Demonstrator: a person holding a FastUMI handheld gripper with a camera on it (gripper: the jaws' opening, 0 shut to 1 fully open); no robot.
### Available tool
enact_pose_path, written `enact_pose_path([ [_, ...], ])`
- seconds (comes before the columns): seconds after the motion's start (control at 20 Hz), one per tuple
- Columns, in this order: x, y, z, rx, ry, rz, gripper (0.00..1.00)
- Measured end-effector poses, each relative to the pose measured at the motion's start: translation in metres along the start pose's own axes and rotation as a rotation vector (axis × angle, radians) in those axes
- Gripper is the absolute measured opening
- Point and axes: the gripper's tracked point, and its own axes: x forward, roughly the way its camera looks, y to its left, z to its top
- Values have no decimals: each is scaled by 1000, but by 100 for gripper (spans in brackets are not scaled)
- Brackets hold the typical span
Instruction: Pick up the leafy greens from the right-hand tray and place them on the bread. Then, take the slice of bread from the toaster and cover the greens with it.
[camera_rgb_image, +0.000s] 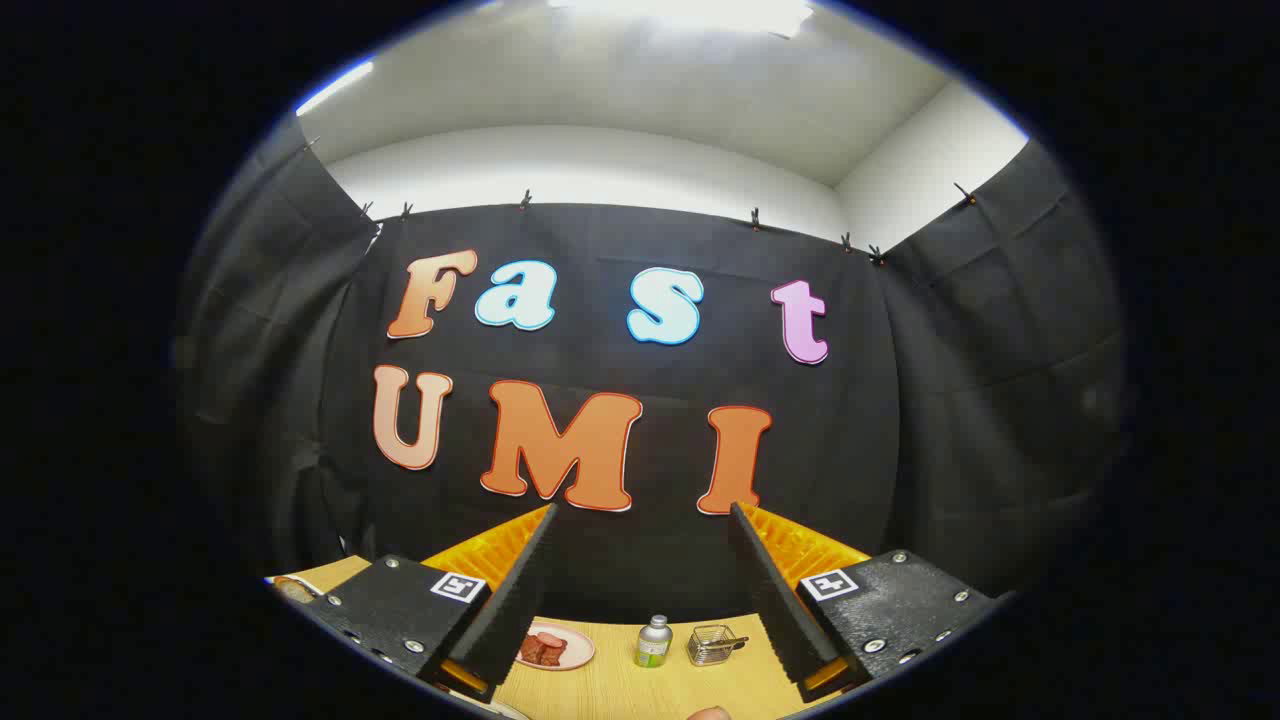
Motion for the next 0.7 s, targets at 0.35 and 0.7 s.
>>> enact_pose_path([
  [0.35, -5, 20, 4, 8, 10, 26, 98],
  [0.7, -19, 16, -9, 12, 55, 17, 99],
])
